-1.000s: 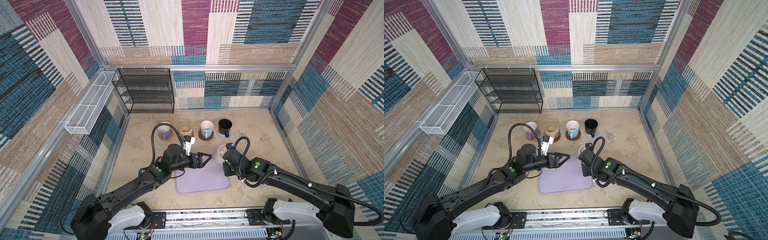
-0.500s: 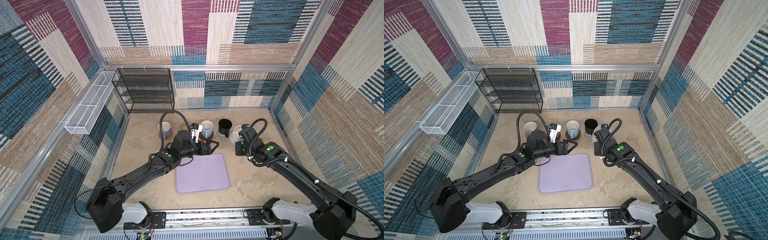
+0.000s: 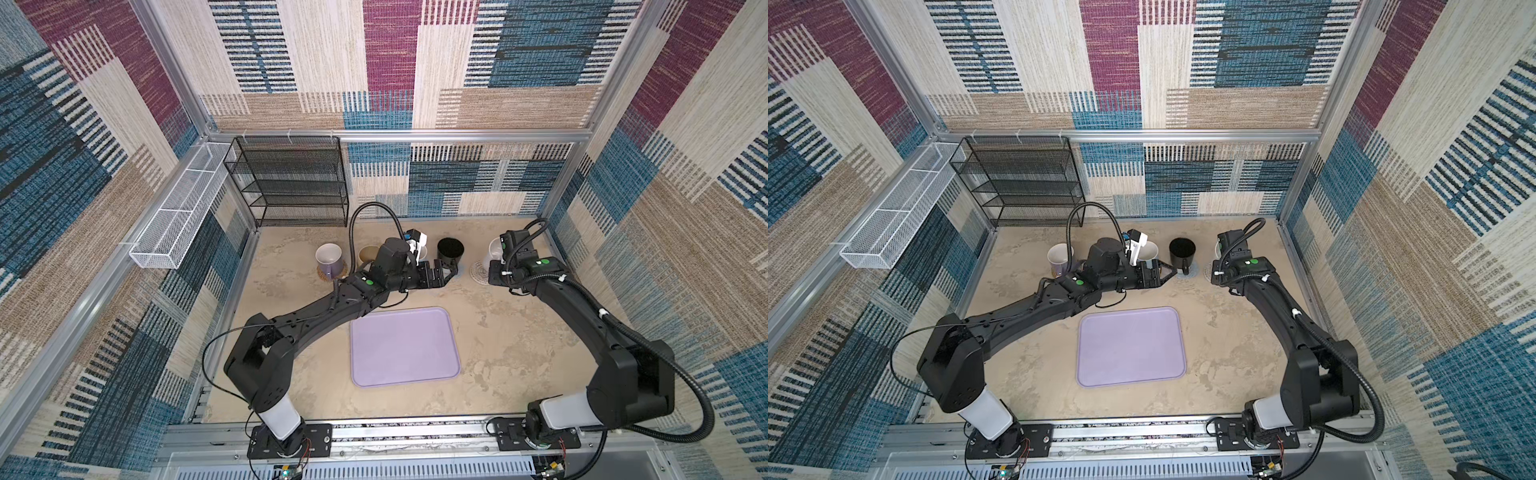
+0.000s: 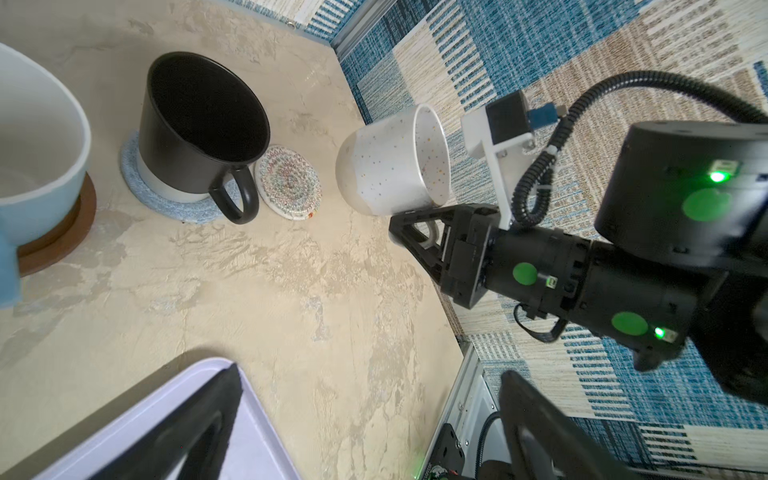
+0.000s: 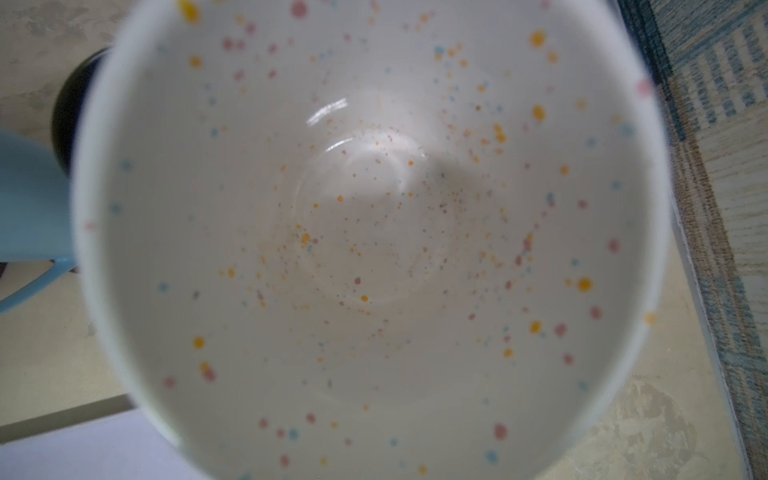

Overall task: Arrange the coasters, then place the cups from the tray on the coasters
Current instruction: 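Lift and carry the white speckled mug with the right gripper to the multicolour coaster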

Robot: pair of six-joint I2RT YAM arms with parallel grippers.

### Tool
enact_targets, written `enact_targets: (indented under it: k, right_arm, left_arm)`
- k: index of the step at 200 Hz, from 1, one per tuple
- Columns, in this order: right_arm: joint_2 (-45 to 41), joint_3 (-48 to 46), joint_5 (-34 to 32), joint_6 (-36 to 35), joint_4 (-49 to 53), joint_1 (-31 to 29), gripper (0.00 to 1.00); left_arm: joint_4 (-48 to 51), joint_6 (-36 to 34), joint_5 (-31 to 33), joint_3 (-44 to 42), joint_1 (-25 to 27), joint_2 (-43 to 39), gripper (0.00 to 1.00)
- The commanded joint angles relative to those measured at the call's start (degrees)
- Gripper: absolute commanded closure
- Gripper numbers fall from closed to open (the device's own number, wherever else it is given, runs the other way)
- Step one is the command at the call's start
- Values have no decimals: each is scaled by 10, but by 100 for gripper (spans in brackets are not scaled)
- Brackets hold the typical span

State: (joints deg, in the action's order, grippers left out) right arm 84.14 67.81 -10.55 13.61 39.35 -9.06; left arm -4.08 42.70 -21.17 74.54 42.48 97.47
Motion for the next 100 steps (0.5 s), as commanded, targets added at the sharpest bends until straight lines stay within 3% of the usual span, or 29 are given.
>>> enact_targets:
  k: [1, 100]
  right_arm:
    - [29, 22, 9, -17, -71, 11, 100]
    - [180, 102, 22, -45, -51, 28, 100]
  left_arm:
    - [-5, 13, 5, 19, 0, 18, 1]
    - [12, 11, -5, 62, 2, 65, 1]
